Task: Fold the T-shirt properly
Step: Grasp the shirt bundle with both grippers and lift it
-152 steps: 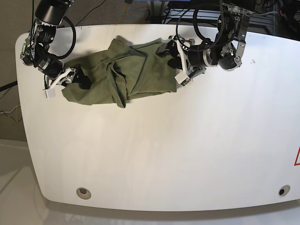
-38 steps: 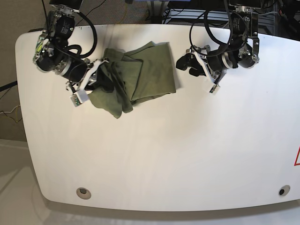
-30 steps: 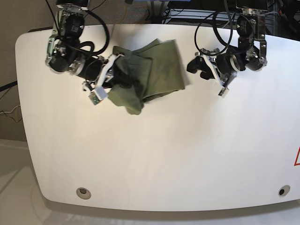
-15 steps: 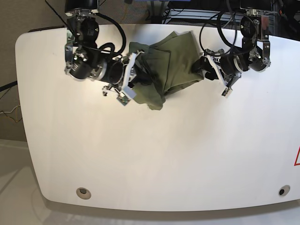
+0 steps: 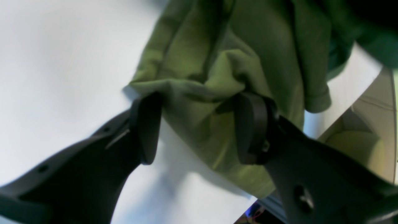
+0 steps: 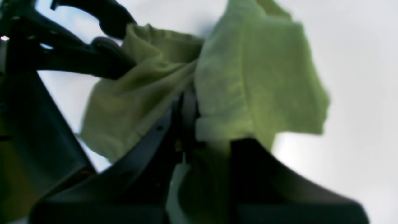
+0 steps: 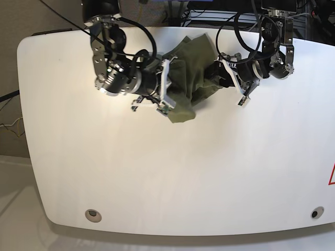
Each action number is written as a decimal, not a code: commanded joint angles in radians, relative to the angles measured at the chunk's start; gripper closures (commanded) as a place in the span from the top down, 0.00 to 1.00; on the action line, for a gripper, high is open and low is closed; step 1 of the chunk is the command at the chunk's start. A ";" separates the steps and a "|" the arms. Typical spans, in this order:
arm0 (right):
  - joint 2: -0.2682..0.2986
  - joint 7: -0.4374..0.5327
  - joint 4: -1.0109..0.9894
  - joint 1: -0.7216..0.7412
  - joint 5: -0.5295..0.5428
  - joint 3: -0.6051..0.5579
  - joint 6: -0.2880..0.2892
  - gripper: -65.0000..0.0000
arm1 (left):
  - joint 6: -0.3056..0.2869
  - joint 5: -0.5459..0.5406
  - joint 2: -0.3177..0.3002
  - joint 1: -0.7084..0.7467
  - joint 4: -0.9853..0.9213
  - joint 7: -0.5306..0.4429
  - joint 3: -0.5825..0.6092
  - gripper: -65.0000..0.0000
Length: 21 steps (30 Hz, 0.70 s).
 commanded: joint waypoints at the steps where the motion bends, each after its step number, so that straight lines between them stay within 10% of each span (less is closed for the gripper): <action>1: -0.019 0.038 -0.018 0.020 0.047 -0.005 0.002 0.07 | -0.006 -0.013 -0.006 -0.011 0.011 -0.020 -0.002 0.54; 11: -0.027 0.093 -0.046 0.033 0.030 -0.034 0.049 0.54 | 0.004 -0.008 -0.012 -0.004 0.013 -0.019 -0.015 0.55; 21: -0.009 0.138 -0.023 0.075 0.000 -0.053 0.029 0.67 | 0.004 -0.011 -0.050 0.014 0.061 -0.027 -0.111 0.55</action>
